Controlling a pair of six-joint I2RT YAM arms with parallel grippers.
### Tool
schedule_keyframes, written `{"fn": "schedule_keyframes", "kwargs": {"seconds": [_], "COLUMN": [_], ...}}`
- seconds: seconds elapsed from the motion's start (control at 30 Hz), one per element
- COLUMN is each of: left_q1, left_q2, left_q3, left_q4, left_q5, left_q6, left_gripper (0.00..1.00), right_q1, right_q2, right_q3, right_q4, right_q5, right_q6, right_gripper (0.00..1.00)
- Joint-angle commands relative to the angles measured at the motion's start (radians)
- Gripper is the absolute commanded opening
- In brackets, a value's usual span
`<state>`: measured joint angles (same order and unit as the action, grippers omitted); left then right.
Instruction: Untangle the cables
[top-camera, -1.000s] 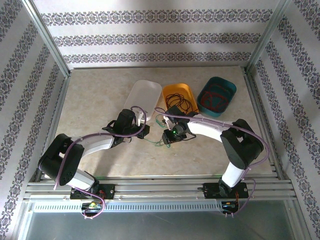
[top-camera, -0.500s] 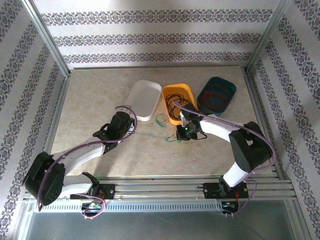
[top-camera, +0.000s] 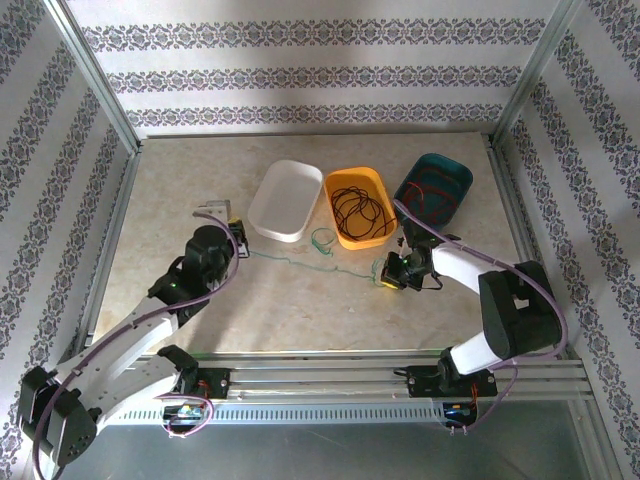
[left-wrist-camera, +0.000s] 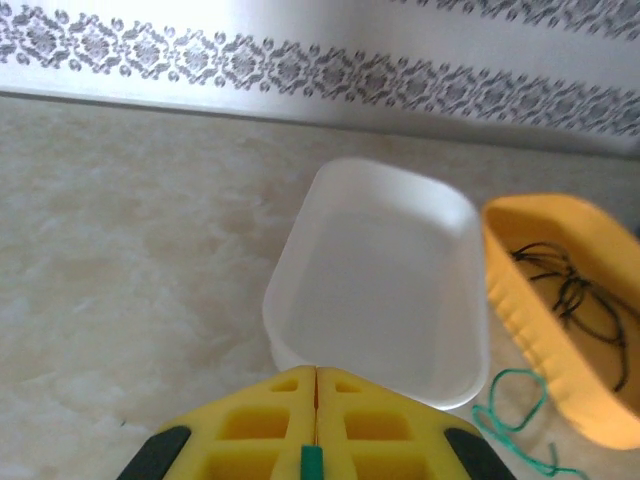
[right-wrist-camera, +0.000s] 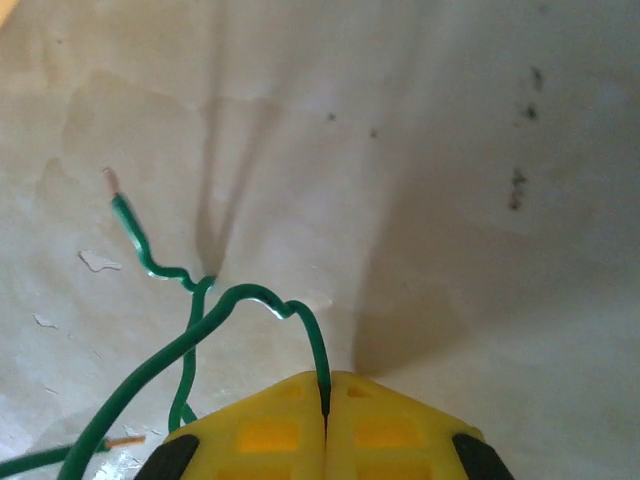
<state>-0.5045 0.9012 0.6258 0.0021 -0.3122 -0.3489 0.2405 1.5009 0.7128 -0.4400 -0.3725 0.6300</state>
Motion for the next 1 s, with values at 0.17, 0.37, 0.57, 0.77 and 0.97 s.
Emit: {"fn": "schedule_keyframes", "kwargs": {"seconds": [0.17,0.37,0.57,0.77,0.97], "left_q1": [0.178,0.346,0.406,0.405,0.405], "left_q2": [0.007,-0.001,0.014,0.028,0.054], "left_q3": [0.154,0.237,0.299,0.283,0.252], "left_q4": [0.045,0.019,0.021,0.058,0.14], "left_q5": [0.265,0.36,0.581,0.585,0.654], "left_q6": [-0.096,-0.115,-0.111,-0.159,-0.216], "left_gripper": [0.0,0.0,0.0,0.0,0.0], "right_q1": [-0.003,-0.045,-0.076,-0.067,0.032], "right_q2": [-0.025,-0.075,-0.117,-0.122,-0.117], "right_q3": [-0.013,-0.045,-0.071,-0.067,-0.003], "right_q4": [-0.052,-0.049,-0.015,0.031,-0.02], "right_q5": [0.073,0.093,0.071,0.001,-0.004], "right_q6": [0.01,0.033,0.048,0.027,-0.071], "right_gripper": [0.0,0.0,0.0,0.0,0.0]}}
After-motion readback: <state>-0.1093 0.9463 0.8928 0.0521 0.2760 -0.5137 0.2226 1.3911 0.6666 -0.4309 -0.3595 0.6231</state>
